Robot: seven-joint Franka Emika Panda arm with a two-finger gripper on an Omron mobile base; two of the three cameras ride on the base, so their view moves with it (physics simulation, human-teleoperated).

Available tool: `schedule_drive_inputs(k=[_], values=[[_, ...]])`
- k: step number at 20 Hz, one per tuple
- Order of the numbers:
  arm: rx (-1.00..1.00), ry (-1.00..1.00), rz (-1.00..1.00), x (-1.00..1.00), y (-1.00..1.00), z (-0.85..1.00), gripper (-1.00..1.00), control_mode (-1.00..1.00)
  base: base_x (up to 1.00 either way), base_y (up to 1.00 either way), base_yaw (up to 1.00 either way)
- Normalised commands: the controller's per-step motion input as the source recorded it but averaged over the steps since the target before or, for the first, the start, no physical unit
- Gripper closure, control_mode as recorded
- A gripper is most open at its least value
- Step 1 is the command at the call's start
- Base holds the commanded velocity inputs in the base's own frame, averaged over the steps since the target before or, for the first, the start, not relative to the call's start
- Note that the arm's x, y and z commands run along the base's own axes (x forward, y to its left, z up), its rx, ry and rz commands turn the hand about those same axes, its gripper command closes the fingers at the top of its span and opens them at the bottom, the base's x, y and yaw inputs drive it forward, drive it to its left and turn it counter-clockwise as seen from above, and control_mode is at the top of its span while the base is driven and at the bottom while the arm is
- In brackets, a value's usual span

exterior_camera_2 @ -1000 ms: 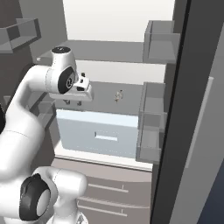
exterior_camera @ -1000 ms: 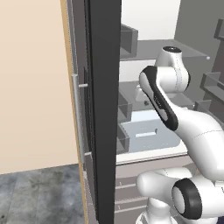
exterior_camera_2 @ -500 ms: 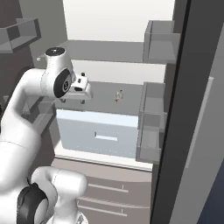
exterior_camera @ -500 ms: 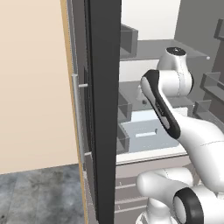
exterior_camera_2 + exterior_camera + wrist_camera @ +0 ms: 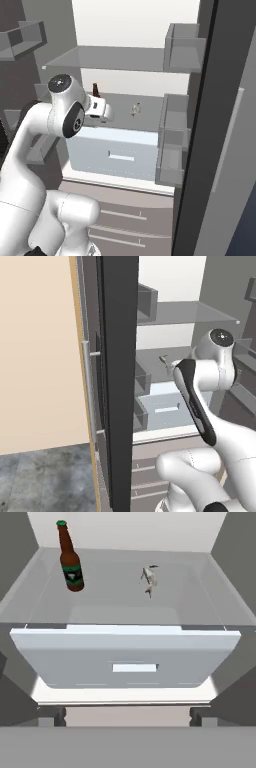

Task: Take the fish out of the fridge, briefly rinse it in the sink, and place it on the tray next to the sink.

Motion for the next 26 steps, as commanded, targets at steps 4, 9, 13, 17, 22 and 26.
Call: schedule_drive_inputs(k=[4, 9, 13, 17, 22, 26], values=[[0.03, 0.00, 0.00, 0.13, -0.74, 0.00, -1.00, -1.00, 0.00, 0.00, 0.00], [0.00, 0.00, 0.00, 0.43, -0.70, 0.00, -1.00, -1.00, 0.00, 0.00, 0.00], [0.00, 0.00, -0.02, 0.75, -0.34, 0.00, -1.00, -1.00, 0.00, 0.00, 0.00], [0.00, 0.01, -0.11, 0.98, -0.08, -0.01, -1.00, -1.00, 0.00, 0.00, 0.00], [0.00, 0.00, -0.10, 0.97, 0.00, -0.08, -1.00, -1.00, 0.00, 0.00, 0.00], [0.01, 0.00, -0.02, 0.65, 0.00, -0.11, -1.00, -1.00, 0.00, 0.00, 0.00]])
